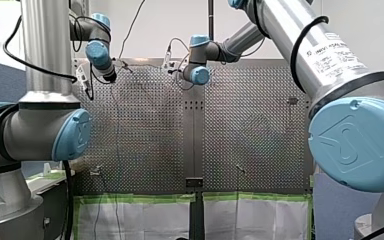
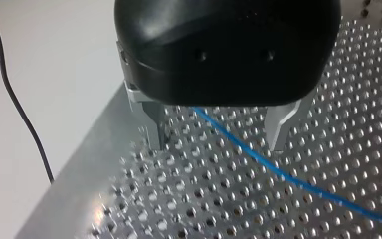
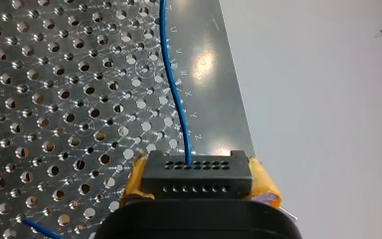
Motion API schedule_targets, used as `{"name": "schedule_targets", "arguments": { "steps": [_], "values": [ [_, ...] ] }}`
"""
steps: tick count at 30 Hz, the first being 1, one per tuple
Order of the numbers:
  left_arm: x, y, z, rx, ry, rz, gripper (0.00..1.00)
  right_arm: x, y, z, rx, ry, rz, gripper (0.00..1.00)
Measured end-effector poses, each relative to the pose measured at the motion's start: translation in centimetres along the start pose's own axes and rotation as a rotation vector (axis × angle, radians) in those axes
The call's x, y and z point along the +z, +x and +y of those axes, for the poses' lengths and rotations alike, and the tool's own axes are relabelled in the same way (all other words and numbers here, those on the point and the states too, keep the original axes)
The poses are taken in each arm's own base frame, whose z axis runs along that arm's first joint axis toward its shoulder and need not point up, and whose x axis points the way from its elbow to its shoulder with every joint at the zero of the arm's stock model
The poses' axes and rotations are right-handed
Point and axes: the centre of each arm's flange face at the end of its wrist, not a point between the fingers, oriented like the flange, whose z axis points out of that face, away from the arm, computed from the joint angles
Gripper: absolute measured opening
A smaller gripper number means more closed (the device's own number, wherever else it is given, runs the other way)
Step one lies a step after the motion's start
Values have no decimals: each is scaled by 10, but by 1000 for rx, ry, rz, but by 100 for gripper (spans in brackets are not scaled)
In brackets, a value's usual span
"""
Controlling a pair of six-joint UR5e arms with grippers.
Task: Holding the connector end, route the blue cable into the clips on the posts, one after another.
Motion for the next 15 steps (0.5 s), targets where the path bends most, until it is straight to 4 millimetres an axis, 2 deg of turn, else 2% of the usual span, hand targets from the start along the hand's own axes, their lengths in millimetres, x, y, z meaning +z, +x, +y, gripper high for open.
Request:
{"name": "schedule_targets", "arguments": {
  "steps": [9,15],
  "values": [
    [-34,-26,-19,42,51,-61,100,0,0,0,0,0,0,0],
    [-44,-23,-26,111,57,-40,100,0,0,0,0,-1,1,0]
  ]
}}
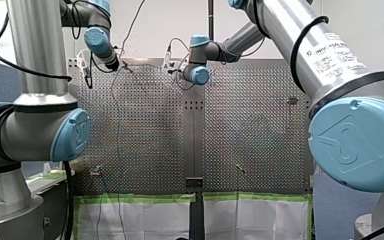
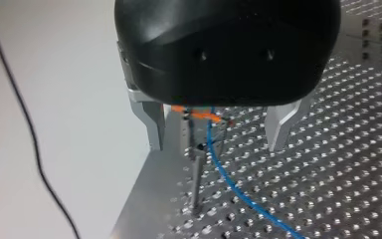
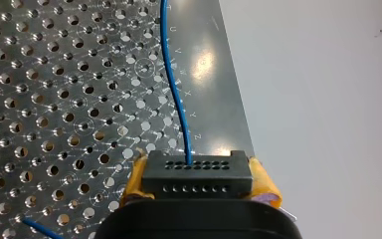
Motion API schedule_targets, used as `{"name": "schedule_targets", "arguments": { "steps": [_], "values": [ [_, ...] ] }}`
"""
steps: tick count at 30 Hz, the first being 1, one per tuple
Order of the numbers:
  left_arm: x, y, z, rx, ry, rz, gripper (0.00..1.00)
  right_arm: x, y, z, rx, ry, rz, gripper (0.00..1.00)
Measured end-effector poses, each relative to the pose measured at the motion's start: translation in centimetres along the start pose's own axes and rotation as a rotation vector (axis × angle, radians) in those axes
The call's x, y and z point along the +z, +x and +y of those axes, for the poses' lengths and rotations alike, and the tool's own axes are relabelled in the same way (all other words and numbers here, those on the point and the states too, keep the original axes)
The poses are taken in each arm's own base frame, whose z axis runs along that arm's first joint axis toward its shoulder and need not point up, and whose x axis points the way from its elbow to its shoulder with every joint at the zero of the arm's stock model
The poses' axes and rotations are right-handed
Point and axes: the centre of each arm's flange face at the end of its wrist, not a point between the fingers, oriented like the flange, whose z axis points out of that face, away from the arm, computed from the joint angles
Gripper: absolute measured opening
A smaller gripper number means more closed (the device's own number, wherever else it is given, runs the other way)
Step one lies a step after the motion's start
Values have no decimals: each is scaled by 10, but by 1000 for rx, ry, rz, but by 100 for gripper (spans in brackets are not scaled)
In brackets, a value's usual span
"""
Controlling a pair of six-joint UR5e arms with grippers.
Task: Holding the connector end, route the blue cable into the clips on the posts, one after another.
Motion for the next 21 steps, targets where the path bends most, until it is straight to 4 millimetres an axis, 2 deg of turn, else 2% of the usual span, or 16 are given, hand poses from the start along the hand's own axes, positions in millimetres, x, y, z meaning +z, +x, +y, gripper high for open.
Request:
{"name": "schedule_targets", "arguments": {
  "steps": [10,21],
  "values": [
    [-8,4,-11,115,21,17,100,0,0,0,1,-2,1,0],
    [-8,4,-18,235,32,-6,100,0,0,0,4,-4,-2,0]
  ]
}}
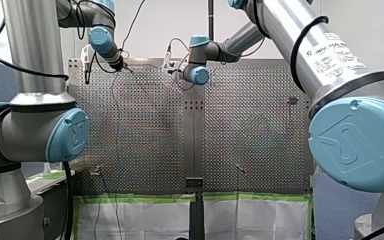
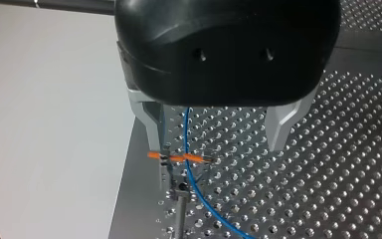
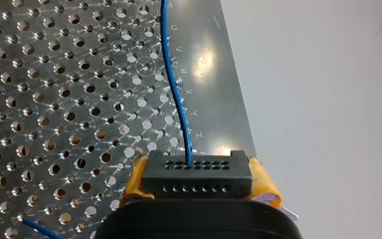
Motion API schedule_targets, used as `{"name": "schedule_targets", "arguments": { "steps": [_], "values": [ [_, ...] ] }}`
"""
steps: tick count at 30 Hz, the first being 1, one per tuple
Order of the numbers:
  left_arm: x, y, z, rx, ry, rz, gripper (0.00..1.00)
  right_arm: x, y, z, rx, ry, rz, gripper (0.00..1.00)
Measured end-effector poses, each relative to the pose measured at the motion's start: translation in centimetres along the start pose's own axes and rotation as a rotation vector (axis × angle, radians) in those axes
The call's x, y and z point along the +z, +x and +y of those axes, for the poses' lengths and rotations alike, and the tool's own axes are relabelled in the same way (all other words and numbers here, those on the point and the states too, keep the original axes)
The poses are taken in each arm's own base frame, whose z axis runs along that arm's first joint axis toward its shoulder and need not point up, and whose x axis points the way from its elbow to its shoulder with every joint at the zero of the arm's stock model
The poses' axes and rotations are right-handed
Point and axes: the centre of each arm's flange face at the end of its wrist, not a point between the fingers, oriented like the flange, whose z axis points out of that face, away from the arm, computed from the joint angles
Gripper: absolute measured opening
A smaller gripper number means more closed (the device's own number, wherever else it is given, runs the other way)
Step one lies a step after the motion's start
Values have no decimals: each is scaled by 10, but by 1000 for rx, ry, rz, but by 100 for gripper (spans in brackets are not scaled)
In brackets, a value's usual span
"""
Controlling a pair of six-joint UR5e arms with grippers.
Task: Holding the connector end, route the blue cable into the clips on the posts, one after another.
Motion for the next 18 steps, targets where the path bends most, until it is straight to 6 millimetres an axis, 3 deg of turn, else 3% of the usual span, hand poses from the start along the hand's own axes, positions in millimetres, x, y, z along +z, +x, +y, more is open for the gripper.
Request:
{"name": "schedule_targets", "arguments": {
  "steps": [11,18],
  "values": [
    [4,-6,-2,61,1,-27,100,0,0,-1,0,2,-2,0],
    [-1,-25,-3,54,3,-48,100,0,-1,-1,-2,1,-3,0]
  ]
}}
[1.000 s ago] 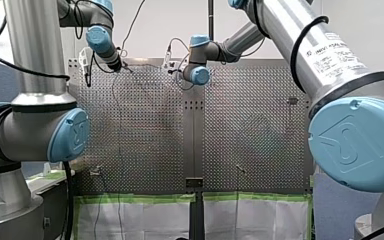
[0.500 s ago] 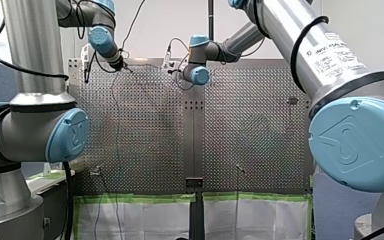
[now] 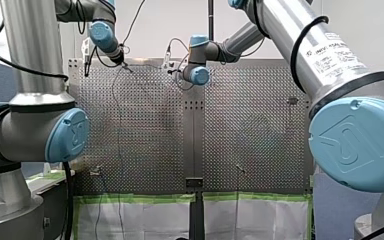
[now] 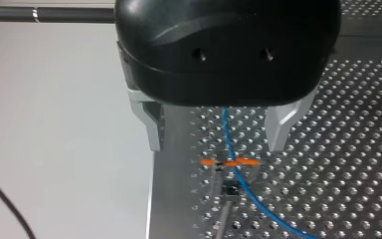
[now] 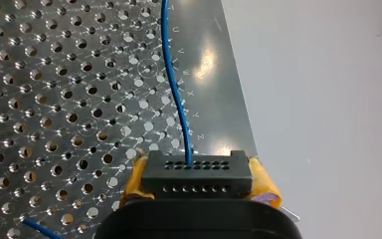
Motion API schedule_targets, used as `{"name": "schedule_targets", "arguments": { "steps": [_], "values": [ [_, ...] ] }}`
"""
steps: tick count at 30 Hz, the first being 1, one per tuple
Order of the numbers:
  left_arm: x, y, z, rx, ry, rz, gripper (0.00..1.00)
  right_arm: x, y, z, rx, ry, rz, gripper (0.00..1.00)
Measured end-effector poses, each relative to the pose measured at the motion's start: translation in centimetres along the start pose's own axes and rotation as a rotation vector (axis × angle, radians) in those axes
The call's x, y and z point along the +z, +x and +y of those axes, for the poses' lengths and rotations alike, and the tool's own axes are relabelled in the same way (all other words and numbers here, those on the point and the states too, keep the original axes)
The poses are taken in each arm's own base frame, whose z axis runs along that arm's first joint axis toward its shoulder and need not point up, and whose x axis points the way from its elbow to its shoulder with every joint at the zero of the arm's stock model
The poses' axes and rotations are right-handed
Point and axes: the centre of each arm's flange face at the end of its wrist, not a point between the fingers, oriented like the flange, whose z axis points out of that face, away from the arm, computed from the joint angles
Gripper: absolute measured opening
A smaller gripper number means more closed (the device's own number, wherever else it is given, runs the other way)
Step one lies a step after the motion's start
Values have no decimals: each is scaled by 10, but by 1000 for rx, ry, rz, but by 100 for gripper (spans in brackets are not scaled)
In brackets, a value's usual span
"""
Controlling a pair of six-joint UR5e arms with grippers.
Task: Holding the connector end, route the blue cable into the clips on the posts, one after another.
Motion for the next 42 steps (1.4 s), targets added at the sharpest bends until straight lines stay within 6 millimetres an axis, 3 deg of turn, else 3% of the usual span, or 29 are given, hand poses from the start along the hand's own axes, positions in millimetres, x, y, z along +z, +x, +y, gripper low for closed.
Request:
{"name": "schedule_targets", "arguments": {
  "steps": [28,42],
  "values": [
    [0,0,-4,-90,26,3,100,0,-1,-2,1,2,-5,0],
    [6,9,-45,-11,161,15,100,0,-1,3,-4,-3,-5,0]
  ]
}}
